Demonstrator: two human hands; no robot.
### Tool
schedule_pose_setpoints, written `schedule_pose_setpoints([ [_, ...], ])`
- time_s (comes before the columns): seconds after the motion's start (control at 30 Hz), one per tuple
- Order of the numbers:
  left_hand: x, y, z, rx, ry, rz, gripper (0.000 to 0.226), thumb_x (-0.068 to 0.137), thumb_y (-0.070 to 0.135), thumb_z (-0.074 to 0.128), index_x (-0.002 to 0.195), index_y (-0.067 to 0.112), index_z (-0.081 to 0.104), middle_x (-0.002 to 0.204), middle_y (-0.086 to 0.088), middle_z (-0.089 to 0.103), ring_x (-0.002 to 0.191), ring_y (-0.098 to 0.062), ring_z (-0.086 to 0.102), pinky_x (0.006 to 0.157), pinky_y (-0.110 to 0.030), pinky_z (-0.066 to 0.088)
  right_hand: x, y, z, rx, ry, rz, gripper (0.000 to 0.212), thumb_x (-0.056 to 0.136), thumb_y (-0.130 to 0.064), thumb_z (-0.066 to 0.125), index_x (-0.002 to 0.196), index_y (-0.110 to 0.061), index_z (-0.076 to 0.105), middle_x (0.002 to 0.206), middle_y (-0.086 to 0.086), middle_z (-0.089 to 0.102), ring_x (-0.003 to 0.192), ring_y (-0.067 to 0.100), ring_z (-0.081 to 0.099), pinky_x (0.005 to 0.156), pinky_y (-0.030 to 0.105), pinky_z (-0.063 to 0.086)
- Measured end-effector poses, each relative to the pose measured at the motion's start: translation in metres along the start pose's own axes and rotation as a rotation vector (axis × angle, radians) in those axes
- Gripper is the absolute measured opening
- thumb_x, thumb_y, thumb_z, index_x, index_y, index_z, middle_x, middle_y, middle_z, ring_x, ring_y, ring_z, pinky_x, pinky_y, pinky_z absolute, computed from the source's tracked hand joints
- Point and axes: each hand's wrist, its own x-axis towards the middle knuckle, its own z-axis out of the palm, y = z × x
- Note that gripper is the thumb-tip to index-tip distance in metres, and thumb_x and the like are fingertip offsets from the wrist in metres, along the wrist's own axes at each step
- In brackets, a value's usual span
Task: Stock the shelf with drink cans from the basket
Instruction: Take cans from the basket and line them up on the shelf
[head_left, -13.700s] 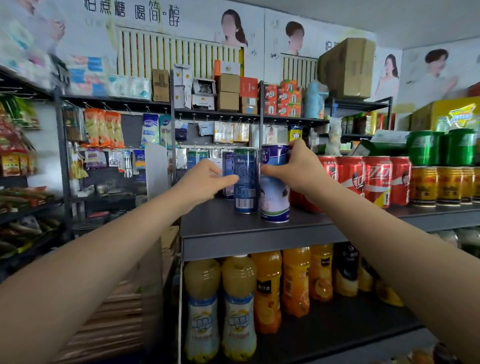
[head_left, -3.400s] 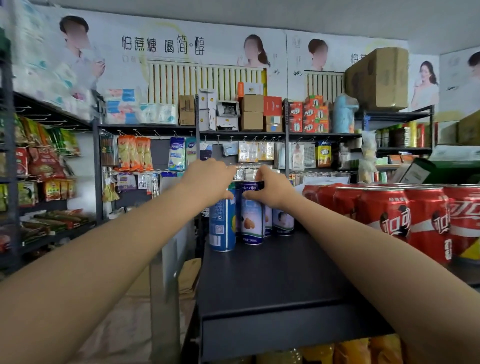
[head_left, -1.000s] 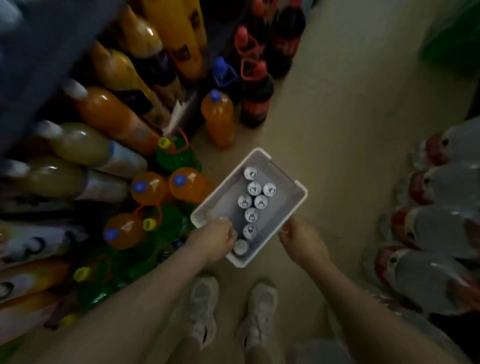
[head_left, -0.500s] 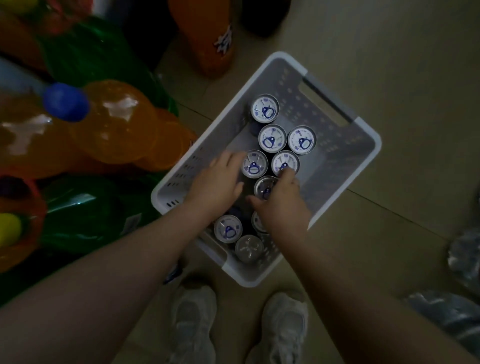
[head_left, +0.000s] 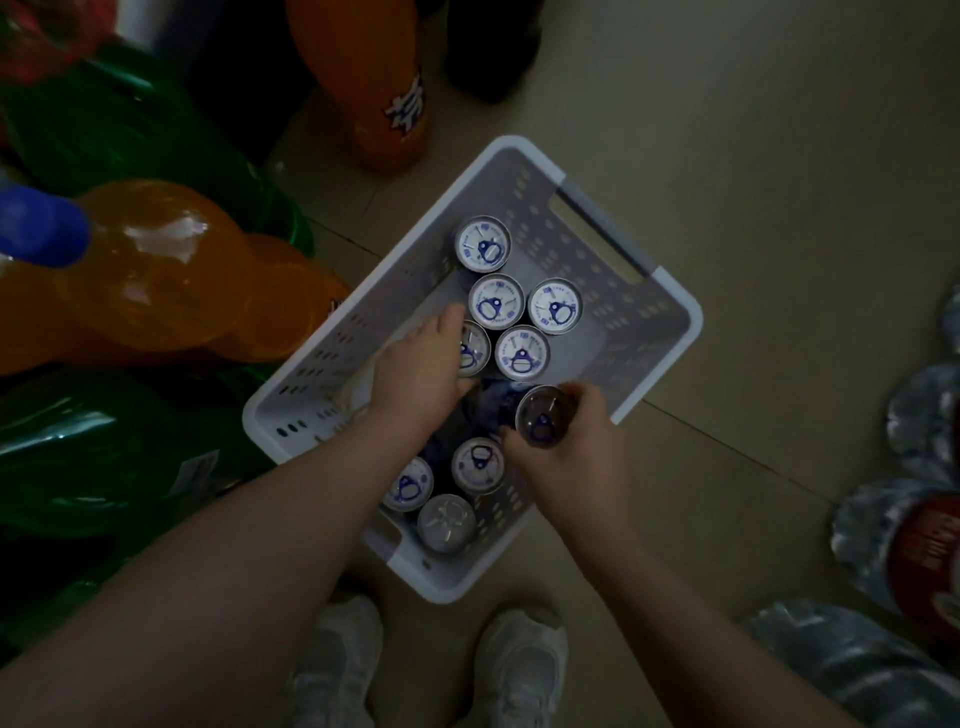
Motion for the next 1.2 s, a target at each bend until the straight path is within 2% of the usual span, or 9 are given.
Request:
schedule_pose_setpoints([
  [0.17, -0.027, 0.0, -0.028, -0.093, 0.057, 0.041, 0.055, 0.075, 0.035, 0.073, 0.118, 0.016, 0.044, 0.122, -0.008, 0.059, 0.106, -0.031, 0.059, 0.081, -0.038, 0.05, -0.011, -0.005, -0.036, 0.006, 0.003, -0.045, 0.046, 0.067, -0.033, 0.075, 0.108, -0.02, 0.058, 0.093, -0.005, 0.067, 0.09, 0.018, 0.065, 0.077, 0.037, 0.054],
  [0.33, -0.094, 0.013, -0.141, -0.389, 0.289, -0.016, 0.058, 0.068, 0.04, 0.079, 0.117, 0.024, 0.054, 0.114, 0.001, 0.064, 0.101, -0.018, 0.059, 0.075, -0.028, 0.047, -0.053, -0.056, -0.127, 0.052, 0.026, -0.199, 0.035, 0.067, -0.02, 0.08, 0.094, -0.025, 0.057, 0.076, -0.017, 0.06, 0.067, -0.008, 0.059, 0.058, 0.002, 0.04],
  [0.4, -0.126, 0.025, -0.207, -0.472, 0.389, -0.005, 0.054, 0.07, 0.037, 0.079, 0.117, 0.023, 0.056, 0.112, 0.004, 0.063, 0.096, -0.008, 0.055, 0.076, -0.025, 0.044, -0.078, -0.094, -0.182, 0.079, 0.03, -0.266, 0.038, 0.067, -0.018, 0.08, 0.093, -0.028, 0.055, 0.077, -0.024, 0.058, 0.071, -0.018, 0.058, 0.058, 0.0, 0.042],
  [0.53, -0.202, 0.065, -0.364, -0.569, 0.499, 0.054, 0.053, 0.066, 0.048, 0.074, 0.11, 0.026, 0.056, 0.103, 0.012, 0.06, 0.099, -0.013, 0.059, 0.08, -0.028, 0.048, -0.136, -0.196, -0.296, 0.183, 0.046, -0.373, 0.031, 0.069, -0.025, 0.077, 0.094, -0.03, 0.059, 0.085, -0.017, 0.065, 0.074, -0.007, 0.06, 0.062, 0.01, 0.048],
  [0.7, -0.302, 0.102, -0.547, -0.536, 0.675, 0.112, 0.064, 0.052, 0.06, 0.056, 0.105, 0.025, 0.055, 0.089, 0.011, 0.062, 0.087, -0.012, 0.062, 0.074, -0.024, 0.045, -0.213, -0.339, -0.386, 0.334, 0.017, -0.57, 0.018, 0.083, -0.015, 0.067, 0.097, -0.016, 0.058, 0.085, -0.012, 0.061, 0.076, 0.002, 0.057, 0.07, 0.023, 0.045],
  [0.77, -0.355, 0.104, -0.612, -0.496, 0.762, 0.14, 0.064, 0.052, 0.06, 0.055, 0.104, 0.023, 0.058, 0.087, 0.009, 0.063, 0.083, -0.009, 0.061, 0.074, -0.018, 0.044, -0.254, -0.398, -0.411, 0.408, -0.046, -0.655, 0.013, 0.086, -0.016, 0.065, 0.092, -0.022, 0.055, 0.085, -0.008, 0.06, 0.078, 0.007, 0.057, 0.07, 0.02, 0.045],
  [0.83, -0.414, 0.098, -0.665, -0.445, 0.833, 0.149, 0.061, 0.052, 0.061, 0.054, 0.101, 0.026, 0.059, 0.082, 0.012, 0.063, 0.077, -0.004, 0.059, 0.066, -0.012, 0.041, -0.301, -0.456, -0.425, 0.466, -0.13, -0.751, 0.012, 0.088, -0.022, 0.062, 0.087, -0.029, 0.053, 0.084, -0.007, 0.059, 0.077, 0.007, 0.056, 0.066, 0.016, 0.045],
  [0.97, -0.532, 0.077, -0.739, -0.303, 1.006, 0.088, 0.054, 0.054, 0.062, 0.052, 0.098, 0.031, 0.063, 0.082, 0.012, 0.064, 0.077, -0.001, 0.059, 0.065, -0.012, 0.041, -0.398, -0.554, -0.431, 0.569, -0.286, -0.925, 0.008, 0.092, -0.025, 0.055, 0.09, -0.018, 0.055, 0.08, -0.004, 0.058, 0.07, 0.003, 0.056, 0.061, 0.012, 0.045],
  [1.2, -0.711, 0.032, -0.82, -0.133, 1.338, -0.121, 0.043, 0.054, 0.06, 0.054, 0.084, 0.032, 0.066, 0.079, 0.009, 0.069, 0.075, -0.006, 0.061, 0.068, -0.027, 0.046, -0.56, -0.685, -0.397, 0.602, -0.489, -1.18, 0.02, 0.088, -0.036, 0.059, 0.089, -0.016, 0.058, 0.088, 0.006, 0.061, 0.079, 0.017, 0.058, 0.072, 0.031, 0.047],
])
